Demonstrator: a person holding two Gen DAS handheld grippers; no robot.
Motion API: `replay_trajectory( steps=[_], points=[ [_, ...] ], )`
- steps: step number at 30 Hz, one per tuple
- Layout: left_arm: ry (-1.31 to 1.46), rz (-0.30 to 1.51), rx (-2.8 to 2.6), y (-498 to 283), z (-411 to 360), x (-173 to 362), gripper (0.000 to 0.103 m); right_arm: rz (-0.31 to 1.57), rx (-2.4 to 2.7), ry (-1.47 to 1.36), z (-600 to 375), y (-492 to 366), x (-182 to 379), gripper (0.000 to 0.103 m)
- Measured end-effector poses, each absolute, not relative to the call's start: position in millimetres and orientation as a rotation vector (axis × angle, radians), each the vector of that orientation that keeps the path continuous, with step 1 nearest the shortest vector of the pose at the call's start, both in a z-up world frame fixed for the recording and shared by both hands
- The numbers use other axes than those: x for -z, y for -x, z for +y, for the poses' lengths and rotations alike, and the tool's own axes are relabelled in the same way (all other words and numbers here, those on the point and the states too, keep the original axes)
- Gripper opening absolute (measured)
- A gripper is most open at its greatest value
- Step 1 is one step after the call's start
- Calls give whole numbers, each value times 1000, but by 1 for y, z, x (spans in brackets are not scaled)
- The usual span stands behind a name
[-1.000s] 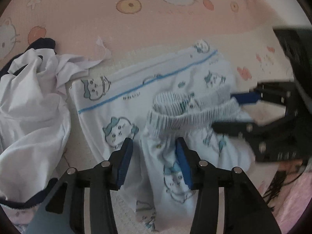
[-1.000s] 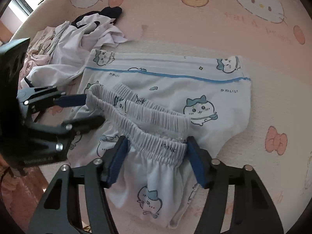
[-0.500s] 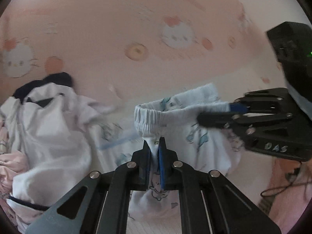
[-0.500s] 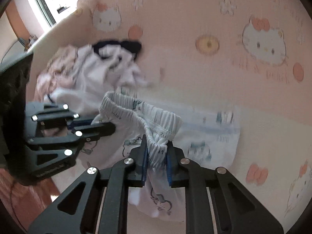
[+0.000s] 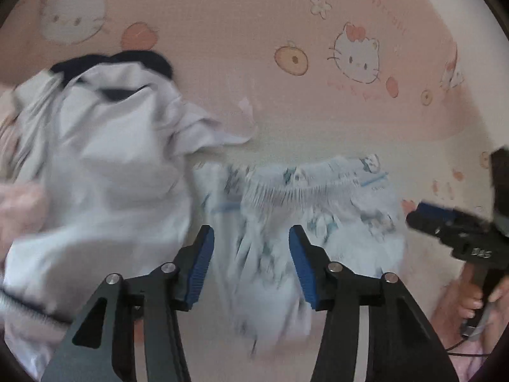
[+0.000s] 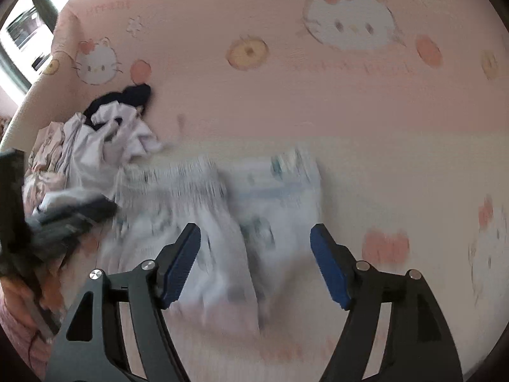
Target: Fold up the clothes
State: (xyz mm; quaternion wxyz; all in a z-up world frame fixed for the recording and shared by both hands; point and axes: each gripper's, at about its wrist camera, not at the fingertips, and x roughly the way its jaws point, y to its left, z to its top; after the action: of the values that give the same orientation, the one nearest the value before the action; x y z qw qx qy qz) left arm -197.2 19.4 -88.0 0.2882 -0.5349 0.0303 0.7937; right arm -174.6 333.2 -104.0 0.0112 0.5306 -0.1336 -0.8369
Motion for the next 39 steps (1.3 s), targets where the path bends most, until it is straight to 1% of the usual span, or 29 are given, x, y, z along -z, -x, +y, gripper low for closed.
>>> replay_trajectory(
  steps=[3,5,7,9,10,12,13,14,15,16,19,21,22,27,30,33,35,38,39],
  points=[
    [1564,-54,-2072,181,-9,102,51,-558,2520,-1744,337,149,122,74],
    [1596,-85,-2031,173,-8,111,51,-616,2478,-1799,335,135,135,74],
    [1587,-46,-2039,166,-4,118,51,-659,2440,-1842,331,125,147,74],
    [1592,28,-2033,158,7,133,51,-658,2401,-1835,323,127,158,74],
    [1604,72,-2023,157,13,142,51,-632,2413,-1835,320,129,163,76],
    [1568,44,-2039,158,16,145,49,-568,2497,-1783,313,132,162,77],
    [1547,12,-2030,158,18,144,30,-550,2514,-1767,310,134,161,70],
    [1556,-33,-1993,160,18,147,20,-546,2520,-1746,309,136,161,63],
    [1569,-48,-1985,161,17,150,19,-537,2502,-1725,308,136,160,43],
    [1564,-42,-1989,162,18,150,14,-545,2482,-1721,308,138,161,32],
    [1543,-31,-1983,161,23,142,11,-522,2460,-1743,308,140,161,20],
    [1509,-25,-1991,157,24,131,11,-557,2435,-1731,314,136,154,17],
    [1496,-28,-1991,151,25,126,11,-572,2429,-1714,317,132,149,17],
    [1435,31,-1936,107,37,110,11,-509,2449,-1649,325,93,118,16],
    [1409,42,-1905,85,29,103,11,-549,2459,-1639,334,61,112,16],
    [1444,89,-1869,64,11,113,11,-595,2444,-1660,342,23,115,17],
    [1481,145,-1860,55,6,125,11,-564,2430,-1722,345,2,130,19],
    [1546,255,-1872,48,0,145,14,-411,2452,-1866,349,-15,155,24],
    [1574,241,-1871,49,-3,148,14,-403,2450,-1873,351,-19,156,30]
  ],
)
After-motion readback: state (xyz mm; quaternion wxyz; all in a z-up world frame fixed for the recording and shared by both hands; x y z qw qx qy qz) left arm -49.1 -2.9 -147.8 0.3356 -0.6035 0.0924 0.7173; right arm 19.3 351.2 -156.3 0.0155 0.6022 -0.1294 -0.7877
